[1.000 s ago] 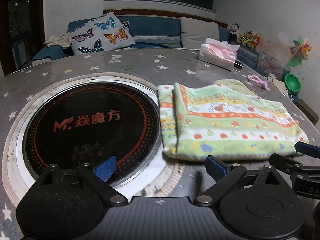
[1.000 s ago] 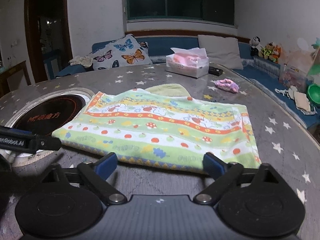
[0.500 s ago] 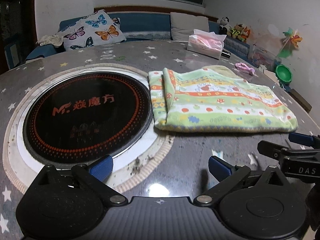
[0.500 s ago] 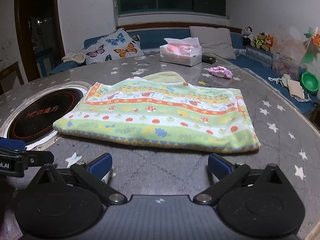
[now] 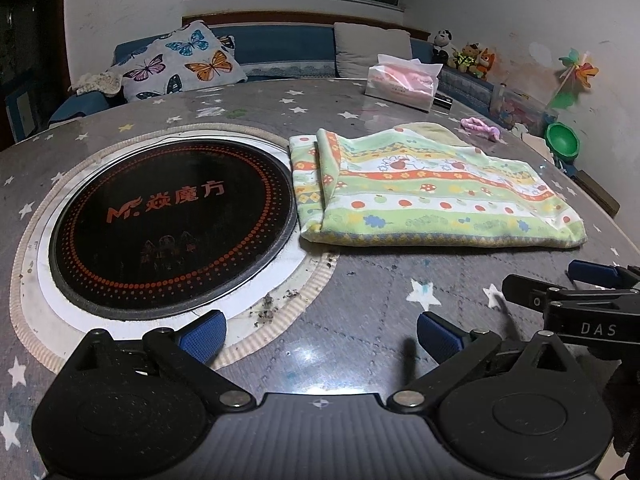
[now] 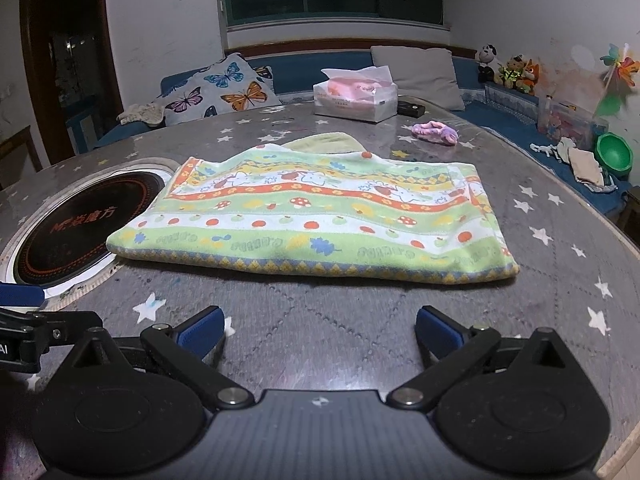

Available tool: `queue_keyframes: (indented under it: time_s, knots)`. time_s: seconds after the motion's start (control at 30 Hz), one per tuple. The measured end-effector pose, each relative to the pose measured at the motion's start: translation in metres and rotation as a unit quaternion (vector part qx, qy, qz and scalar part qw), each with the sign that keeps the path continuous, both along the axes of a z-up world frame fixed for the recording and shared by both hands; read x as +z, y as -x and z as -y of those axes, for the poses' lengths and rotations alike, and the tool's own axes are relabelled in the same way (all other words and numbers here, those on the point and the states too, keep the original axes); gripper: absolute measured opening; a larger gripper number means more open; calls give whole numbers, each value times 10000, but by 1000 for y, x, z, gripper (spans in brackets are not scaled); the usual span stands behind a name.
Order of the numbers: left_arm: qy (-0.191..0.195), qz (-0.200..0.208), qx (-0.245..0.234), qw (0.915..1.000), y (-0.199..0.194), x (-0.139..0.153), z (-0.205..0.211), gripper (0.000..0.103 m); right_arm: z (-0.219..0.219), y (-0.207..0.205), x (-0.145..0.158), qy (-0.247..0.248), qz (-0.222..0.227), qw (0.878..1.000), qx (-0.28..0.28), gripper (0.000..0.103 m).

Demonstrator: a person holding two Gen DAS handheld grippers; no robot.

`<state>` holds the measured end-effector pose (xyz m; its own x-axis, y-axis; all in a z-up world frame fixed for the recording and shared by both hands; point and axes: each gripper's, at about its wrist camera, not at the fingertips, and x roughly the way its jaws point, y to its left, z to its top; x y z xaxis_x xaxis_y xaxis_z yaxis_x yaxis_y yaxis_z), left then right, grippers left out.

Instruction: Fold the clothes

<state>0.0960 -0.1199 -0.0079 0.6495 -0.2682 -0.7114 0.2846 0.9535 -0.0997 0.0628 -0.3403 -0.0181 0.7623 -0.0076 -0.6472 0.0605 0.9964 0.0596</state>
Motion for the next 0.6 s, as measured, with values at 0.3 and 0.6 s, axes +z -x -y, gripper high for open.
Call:
queue_keyframes:
  time_s: [0.3, 0.6]
  knots:
    - [14, 27, -53, 10000, 6, 3, 2, 103, -4, 6, 0, -7, 0, 10000, 1, 103]
    - [22, 68, -124, 9999, 13, 4, 5, 103, -6, 11, 1, -24, 5, 10000, 17, 103]
